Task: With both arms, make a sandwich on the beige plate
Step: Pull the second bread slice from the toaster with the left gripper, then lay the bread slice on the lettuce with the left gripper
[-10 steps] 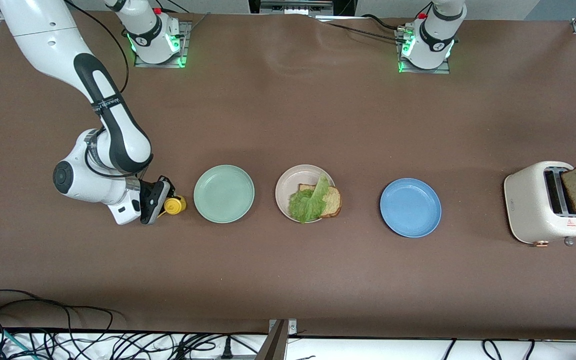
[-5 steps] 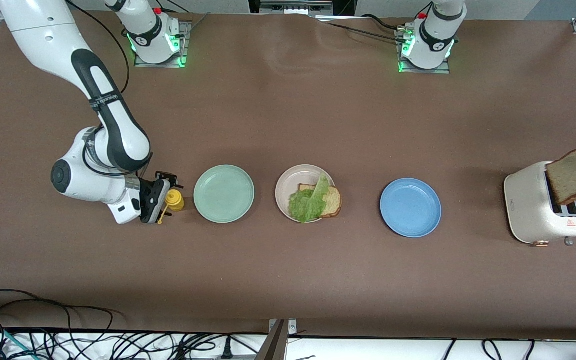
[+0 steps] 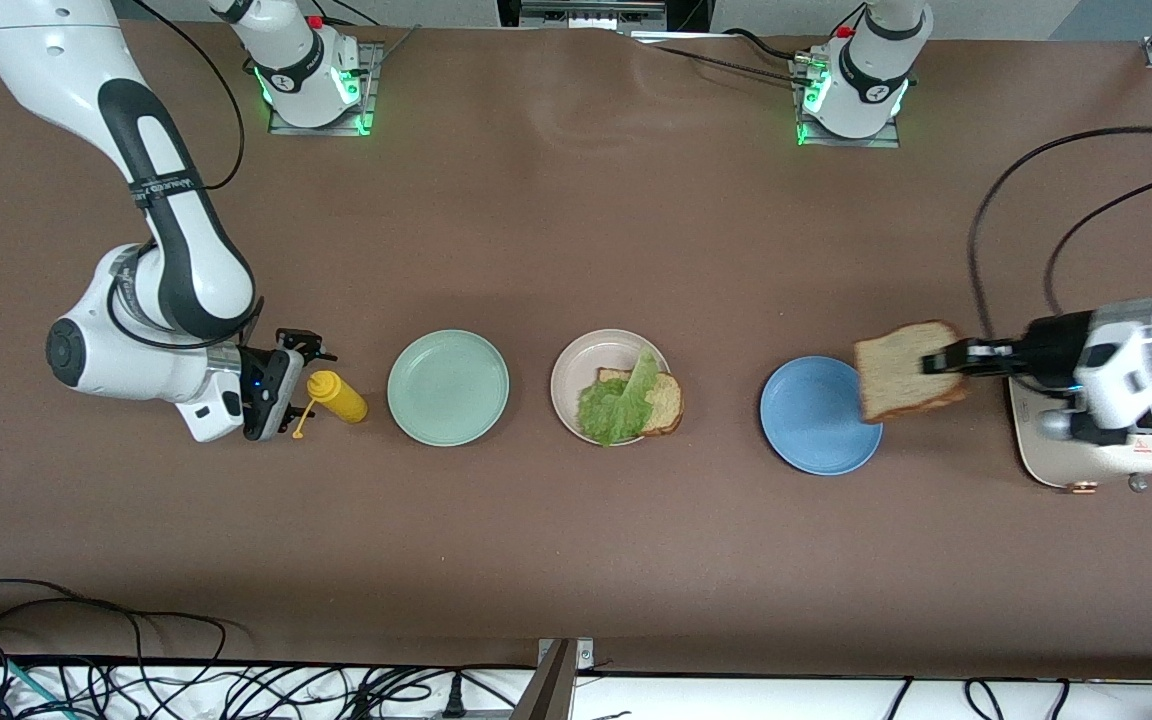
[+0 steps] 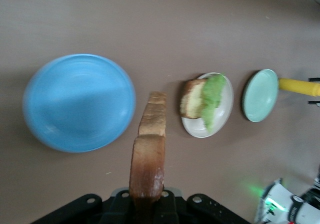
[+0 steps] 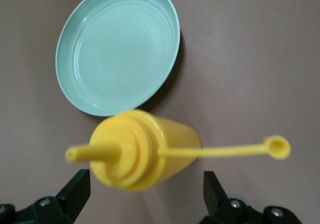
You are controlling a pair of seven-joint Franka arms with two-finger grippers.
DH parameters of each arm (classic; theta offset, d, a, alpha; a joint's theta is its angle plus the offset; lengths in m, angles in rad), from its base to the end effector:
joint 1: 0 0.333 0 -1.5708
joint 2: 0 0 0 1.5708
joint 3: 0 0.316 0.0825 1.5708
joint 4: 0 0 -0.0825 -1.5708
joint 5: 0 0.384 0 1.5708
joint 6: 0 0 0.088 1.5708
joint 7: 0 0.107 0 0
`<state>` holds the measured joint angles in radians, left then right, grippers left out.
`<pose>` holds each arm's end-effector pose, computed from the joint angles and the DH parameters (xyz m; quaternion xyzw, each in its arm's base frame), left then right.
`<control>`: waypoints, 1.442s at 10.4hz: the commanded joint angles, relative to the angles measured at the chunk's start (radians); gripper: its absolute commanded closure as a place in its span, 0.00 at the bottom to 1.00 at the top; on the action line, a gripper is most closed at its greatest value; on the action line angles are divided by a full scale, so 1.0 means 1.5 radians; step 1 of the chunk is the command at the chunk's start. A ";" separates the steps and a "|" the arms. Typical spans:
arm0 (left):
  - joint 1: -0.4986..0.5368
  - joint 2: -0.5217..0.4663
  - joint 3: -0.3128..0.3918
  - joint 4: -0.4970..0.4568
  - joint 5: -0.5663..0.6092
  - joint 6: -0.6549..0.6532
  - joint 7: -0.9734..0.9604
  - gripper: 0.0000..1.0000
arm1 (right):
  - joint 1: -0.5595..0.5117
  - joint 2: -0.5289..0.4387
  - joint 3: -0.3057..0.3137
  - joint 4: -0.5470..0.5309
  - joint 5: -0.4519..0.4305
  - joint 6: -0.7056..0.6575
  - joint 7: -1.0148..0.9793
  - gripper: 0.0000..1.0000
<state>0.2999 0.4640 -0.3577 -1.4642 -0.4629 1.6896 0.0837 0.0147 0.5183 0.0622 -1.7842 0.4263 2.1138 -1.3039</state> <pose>0.6646 -0.0432 0.4290 0.9482 -0.0075 -0.0980 0.3021 0.6353 0.0653 0.2541 -0.8294 -0.5187 -0.0308 0.2051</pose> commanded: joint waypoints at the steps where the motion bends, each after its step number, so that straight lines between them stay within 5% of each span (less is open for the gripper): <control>1: -0.047 0.049 0.002 0.009 -0.103 0.019 -0.003 1.00 | -0.008 -0.036 -0.026 -0.005 0.004 -0.059 0.000 0.00; 4: -0.133 0.109 0.002 0.009 -0.189 0.099 0.018 1.00 | -0.007 -0.107 -0.028 -0.005 -0.076 -0.110 0.173 0.00; 8: -0.266 0.169 0.003 0.006 -0.201 0.189 0.038 1.00 | -0.005 -0.183 -0.026 -0.006 -0.125 -0.134 0.416 0.00; 11: -0.302 0.231 0.003 0.003 -0.190 0.313 0.060 1.00 | 0.010 -0.246 -0.025 -0.008 -0.128 -0.152 0.665 0.00; 14: -0.289 0.236 0.006 0.000 -0.191 0.312 0.086 1.00 | 0.034 -0.265 -0.019 0.015 -0.251 -0.196 0.826 0.00; 15: -0.289 0.235 0.007 0.000 -0.191 0.312 0.077 0.39 | 0.034 -0.263 -0.020 0.029 -0.252 -0.217 0.829 0.00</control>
<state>-0.1314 0.8245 -0.3511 -1.4717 -0.7233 2.1623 0.1846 0.0657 0.1227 0.0337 -1.7713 0.0794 1.8374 -0.0944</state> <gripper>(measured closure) 0.894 0.000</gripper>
